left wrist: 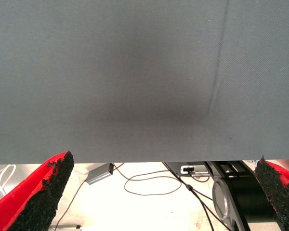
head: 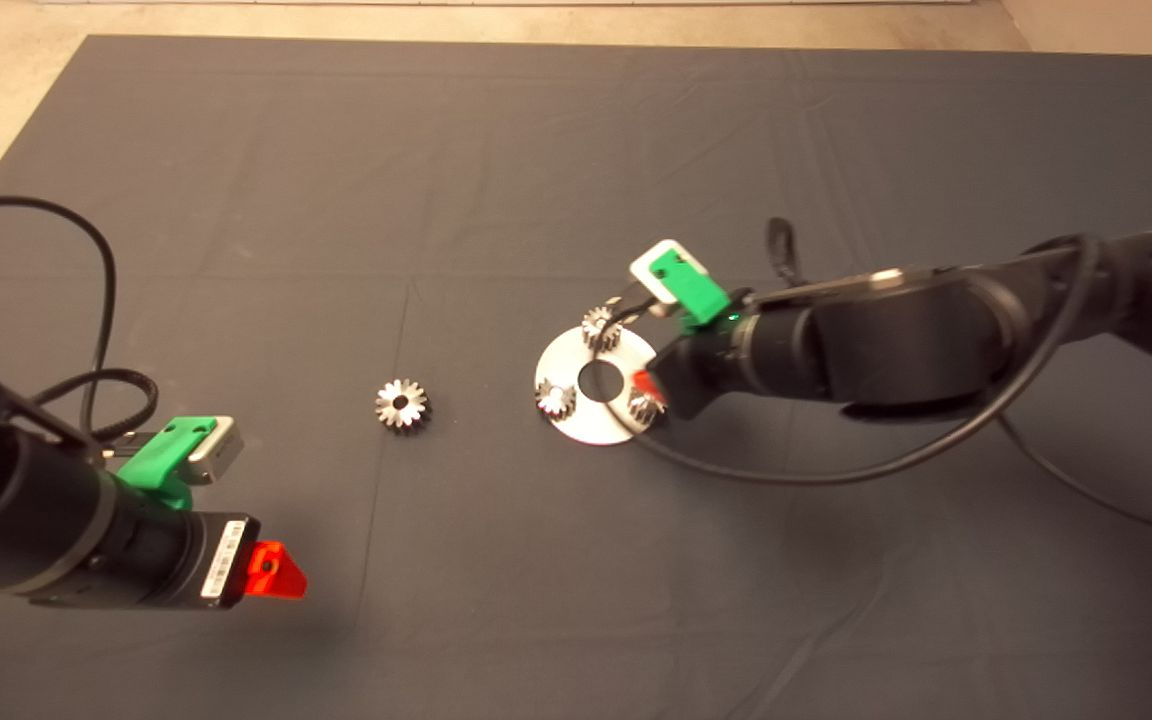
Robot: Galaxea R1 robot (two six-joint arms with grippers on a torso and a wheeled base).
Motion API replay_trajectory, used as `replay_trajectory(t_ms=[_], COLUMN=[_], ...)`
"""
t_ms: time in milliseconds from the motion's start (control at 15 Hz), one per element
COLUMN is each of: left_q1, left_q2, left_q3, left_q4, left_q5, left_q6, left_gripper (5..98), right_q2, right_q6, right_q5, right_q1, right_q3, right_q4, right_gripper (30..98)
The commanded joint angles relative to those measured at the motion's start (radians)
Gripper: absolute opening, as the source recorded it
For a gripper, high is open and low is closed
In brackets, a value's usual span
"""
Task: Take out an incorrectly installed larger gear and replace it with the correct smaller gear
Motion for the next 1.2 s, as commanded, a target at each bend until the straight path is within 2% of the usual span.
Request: replay_trajectory(t_ms=[0,133,267,400,467,600,667,733,867,1000,1067,1133], left_q1=[-0.010,-0.010,-0.010,-0.010,-0.010,-0.010,-0.010,-0.012,-0.030,-0.039,-0.047,-0.054], left_q2=[-0.008,-0.008,-0.010,-0.005,0.003,0.035,0.053,0.061,0.055,0.055,0.053,0.052], left_q3=[0.009,-0.012,-0.026,-0.015,-0.021,-0.023,-0.005,0.000,-0.002,-0.006,-0.008,-0.009], left_q4=[-0.030,-0.052,-0.091,-0.124,-0.146,-0.245,-0.251,-0.253,-0.254,-0.254,-0.254,-0.254], left_q5=[0.027,0.035,0.033,0.026,0.026,0.034,0.035,0.038,0.047,0.099,0.115,0.116], left_q6=[0.008,-0.001,-0.007,-0.043,-0.051,-0.054,-0.054,-0.054,-0.054,-0.056,-0.056,-0.056], left_gripper=[97.6,97.5,97.5,97.5,97.6,97.6,97.5,97.5,97.6,97.5,97.5,97.5], right_q2=[-0.192,-0.263,-0.318,-0.338,-0.341,-0.407,-0.455,-0.467,-0.470,-0.472,-0.467,-0.467], right_q6=[0.017,0.040,0.103,0.205,0.237,0.244,0.247,0.247,0.247,0.248,0.248,0.248], right_q5=[-0.124,-0.124,-0.124,-0.124,-0.124,-0.124,-0.124,-0.124,-0.124,-0.124,-0.124,-0.124], right_q1=[0.073,0.085,0.107,0.140,0.175,0.222,0.224,0.232,0.265,0.277,0.277,0.280], right_q3=[0.082,0.091,0.137,0.215,0.251,0.301,0.341,0.368,0.369,0.369,0.369,0.367], right_q4=[0.346,0.515,0.642,0.719,0.755,0.778,0.778,0.778,0.778,0.779,0.779,0.779], right_gripper=[68.2,68.4,72.0,72.2,76.8,78.1,78.1,78.1,83.0,83.2,85.5,86.9])
